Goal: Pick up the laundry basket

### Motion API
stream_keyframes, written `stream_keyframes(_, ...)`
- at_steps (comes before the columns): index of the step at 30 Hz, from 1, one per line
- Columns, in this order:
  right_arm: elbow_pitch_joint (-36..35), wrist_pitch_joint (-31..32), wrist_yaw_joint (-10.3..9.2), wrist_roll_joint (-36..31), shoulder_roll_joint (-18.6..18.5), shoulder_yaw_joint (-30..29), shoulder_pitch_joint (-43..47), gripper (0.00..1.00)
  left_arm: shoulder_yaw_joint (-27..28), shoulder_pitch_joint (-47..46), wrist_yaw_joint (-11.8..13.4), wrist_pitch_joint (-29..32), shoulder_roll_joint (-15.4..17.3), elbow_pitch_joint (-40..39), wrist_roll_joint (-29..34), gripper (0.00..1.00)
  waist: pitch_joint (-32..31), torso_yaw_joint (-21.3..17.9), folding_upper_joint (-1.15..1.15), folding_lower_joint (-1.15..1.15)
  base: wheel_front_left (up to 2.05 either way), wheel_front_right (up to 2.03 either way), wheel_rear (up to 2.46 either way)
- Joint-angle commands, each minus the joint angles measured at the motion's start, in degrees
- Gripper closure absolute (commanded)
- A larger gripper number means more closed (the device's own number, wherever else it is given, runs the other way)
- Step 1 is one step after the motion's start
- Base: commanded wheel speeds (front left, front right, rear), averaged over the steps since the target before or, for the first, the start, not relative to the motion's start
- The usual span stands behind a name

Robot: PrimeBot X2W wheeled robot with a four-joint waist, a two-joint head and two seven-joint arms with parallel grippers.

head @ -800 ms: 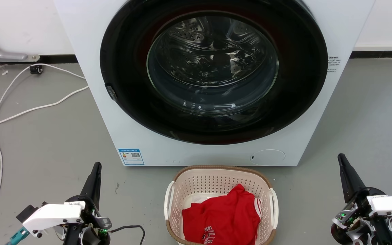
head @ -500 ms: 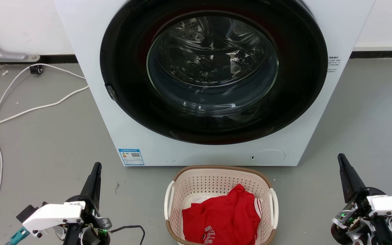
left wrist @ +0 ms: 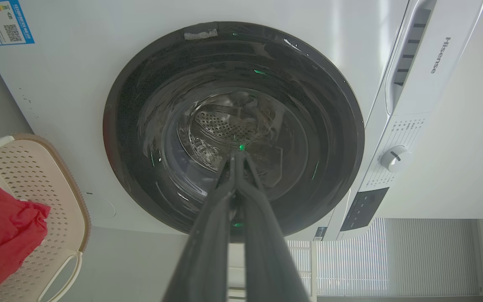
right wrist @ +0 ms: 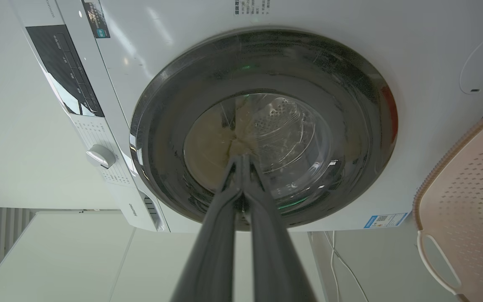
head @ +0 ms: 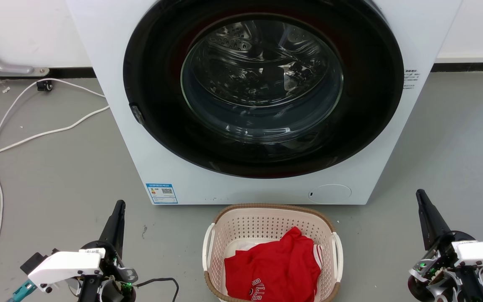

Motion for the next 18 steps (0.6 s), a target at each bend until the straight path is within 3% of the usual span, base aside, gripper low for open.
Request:
stream_keyframes(1,0.07,0.14,0.02,-0.04,0.19,-0.10,-0.72,1.00,0.14,-0.61,-0.16,0.06,-0.01,0.09,0.23,1.00,0.00,0.00,0.00,0.00,0.00,0.00,0.00)
stream_keyframes(7,0.07,0.16,0.02,-0.06,0.19,-0.11,-0.72,1.00,0.20,-0.62,-0.16,0.13,-0.07,0.09,0.27,1.00,0.00,0.00,0.00,0.00,0.00,0.00,0.00)
stream_keyframes(8,0.07,0.17,0.02,-0.07,0.19,-0.11,-0.72,0.00,0.21,-0.62,-0.16,0.15,-0.08,0.09,0.29,0.00,0.00,0.00,0.00,0.00,0.00,0.00,0.00)
stream_keyframes(18,-0.84,-2.20,0.00,-1.07,-0.03,1.16,1.14,0.00,-2.81,0.20,0.03,-2.28,-0.21,-0.08,1.10,0.00,0.07,0.03,0.00,0.00,0.00,0.00,0.00)
